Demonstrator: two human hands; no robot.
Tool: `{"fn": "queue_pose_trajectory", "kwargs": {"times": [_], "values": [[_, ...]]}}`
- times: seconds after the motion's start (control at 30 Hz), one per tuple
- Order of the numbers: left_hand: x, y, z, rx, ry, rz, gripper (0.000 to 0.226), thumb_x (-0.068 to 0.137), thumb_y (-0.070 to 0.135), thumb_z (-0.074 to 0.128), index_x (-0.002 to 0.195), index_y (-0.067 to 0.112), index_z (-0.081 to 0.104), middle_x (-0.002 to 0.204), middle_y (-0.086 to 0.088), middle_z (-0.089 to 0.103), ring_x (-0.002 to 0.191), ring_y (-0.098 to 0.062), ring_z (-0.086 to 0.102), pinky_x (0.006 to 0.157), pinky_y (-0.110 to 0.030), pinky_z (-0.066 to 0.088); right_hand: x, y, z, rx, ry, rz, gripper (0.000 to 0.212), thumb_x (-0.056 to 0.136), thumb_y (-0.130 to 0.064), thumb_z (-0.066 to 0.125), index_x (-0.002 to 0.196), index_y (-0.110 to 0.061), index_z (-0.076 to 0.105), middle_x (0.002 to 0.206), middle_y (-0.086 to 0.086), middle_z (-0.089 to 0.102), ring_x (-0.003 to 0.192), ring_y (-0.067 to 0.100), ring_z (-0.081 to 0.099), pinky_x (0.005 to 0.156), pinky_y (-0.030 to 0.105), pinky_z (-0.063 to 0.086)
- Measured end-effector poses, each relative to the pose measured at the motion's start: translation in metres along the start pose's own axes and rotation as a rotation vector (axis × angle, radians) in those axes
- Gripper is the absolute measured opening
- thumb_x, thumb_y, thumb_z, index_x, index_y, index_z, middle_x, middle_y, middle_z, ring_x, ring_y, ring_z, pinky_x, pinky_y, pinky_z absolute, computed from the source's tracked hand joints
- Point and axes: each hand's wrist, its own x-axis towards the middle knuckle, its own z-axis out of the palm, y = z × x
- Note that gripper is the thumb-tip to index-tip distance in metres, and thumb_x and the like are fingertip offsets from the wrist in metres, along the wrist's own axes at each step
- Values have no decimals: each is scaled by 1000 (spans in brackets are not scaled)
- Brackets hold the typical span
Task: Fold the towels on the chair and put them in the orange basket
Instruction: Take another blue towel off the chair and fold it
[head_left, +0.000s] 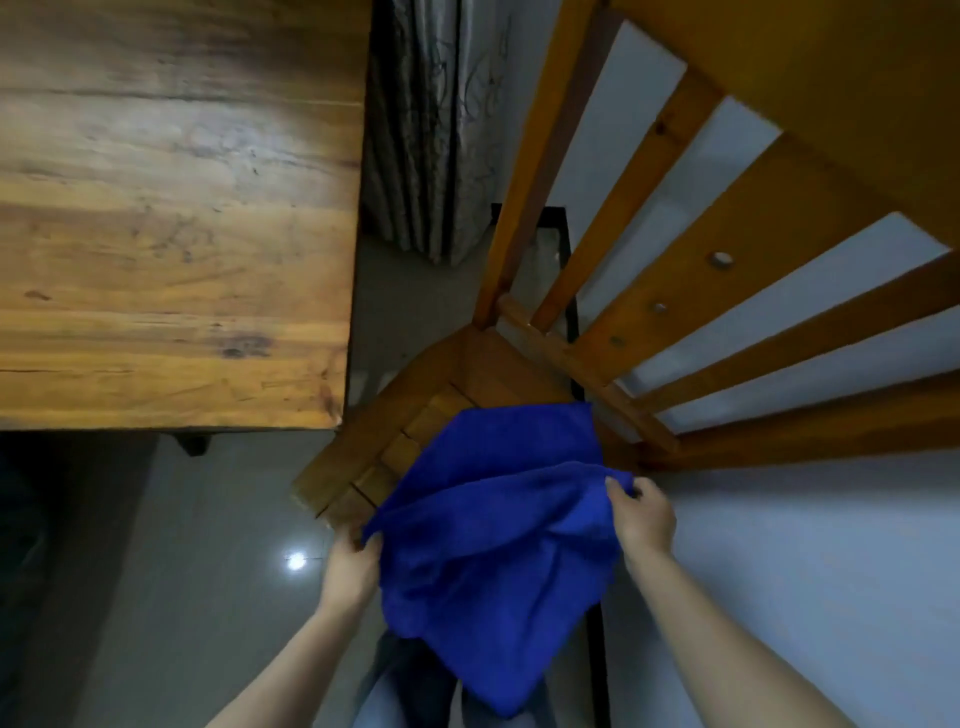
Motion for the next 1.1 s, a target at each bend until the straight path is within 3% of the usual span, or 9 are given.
{"fn": "queue_pose_trajectory", "kwargs": {"times": [0.13, 0.33, 0.53, 0.6, 0.7, 0.87, 0.93, 1.0, 1.1], "values": [[36, -23, 19, 202, 146, 51, 32, 83, -6, 47, 112, 7, 46, 109, -18, 52, 98, -38, 53, 75, -39, 43, 31, 10, 43, -342, 10, -205, 43, 92, -23, 53, 132, -8, 46, 132, 15, 48, 120, 33, 45, 94, 38, 39], [76, -39, 28, 445, 38, 167, 34, 87, 19, 59, 119, 12, 49, 115, -5, 58, 107, -30, 55, 79, -33, 42, 42, 20, 92, -962, -338, -756, 58, 97, -33, 42, 148, -22, 17, 157, 9, 5, 144, 27, 6, 111, 39, 22], [33, -34, 57, 871, -41, 360, 38, 92, 25, 48, 131, 26, 48, 125, 0, 53, 112, -20, 51, 80, -24, 33, 46, 33, 94, -1154, -507, -773, 65, 97, -37, 39, 149, -30, 2, 157, 5, -13, 145, 26, -7, 114, 41, 15], [17, -40, 67, 1011, -66, 477, 35, 82, 28, 61, 117, 27, 60, 107, -2, 59, 93, -24, 60, 77, -33, 45, 48, 37, 87, -1158, -506, -756, 64, 96, -36, 39, 149, -30, 4, 157, 5, -13, 145, 25, -7, 114, 41, 16], [-2, -61, 84, 1116, -91, 653, 29, 58, 34, 62, 84, 27, 72, 70, 2, 59, 56, -20, 59, 45, -31, 46, 50, 41, 78, -1125, -530, -737, 59, 95, -33, 42, 147, -27, 15, 157, 4, -11, 145, 25, -6, 113, 42, 18], [-10, -66, 91, 878, 0, 532, 26, 71, 28, 45, 72, 20, 70, 83, -4, 61, 70, -28, 59, 51, -37, 50, 50, 45, 79, -1081, -563, -697, 62, 94, -35, 45, 147, -29, 13, 156, 1, -17, 144, 24, -13, 114, 41, 17], [-4, -64, 92, 611, 93, 327, 25, 85, 17, 44, 86, 12, 68, 108, -14, 54, 95, -36, 52, 76, -43, 49, 51, 46, 80, -1060, -570, -683, 63, 93, -35, 46, 147, -28, 14, 156, 0, -18, 144, 23, -14, 114, 43, 16], [1, -55, 90, 417, 102, 142, 19, 94, 12, 43, 104, 9, 60, 121, -13, 45, 102, -28, 46, 83, -29, 39, 53, 48, 80, -1029, -584, -680, 63, 93, -34, 47, 147, -27, 15, 156, -1, -17, 144, 23, -14, 114, 45, 16], [8, -43, 88, 160, 113, -6, 17, 93, 14, 49, 109, 10, 51, 100, -4, 53, 88, -19, 47, 74, -31, 41, 57, 48, 76, -952, -631, -666, 63, 93, -32, 48, 147, -27, 16, 157, -2, -15, 144, 20, -13, 115, 43, 16]]}}
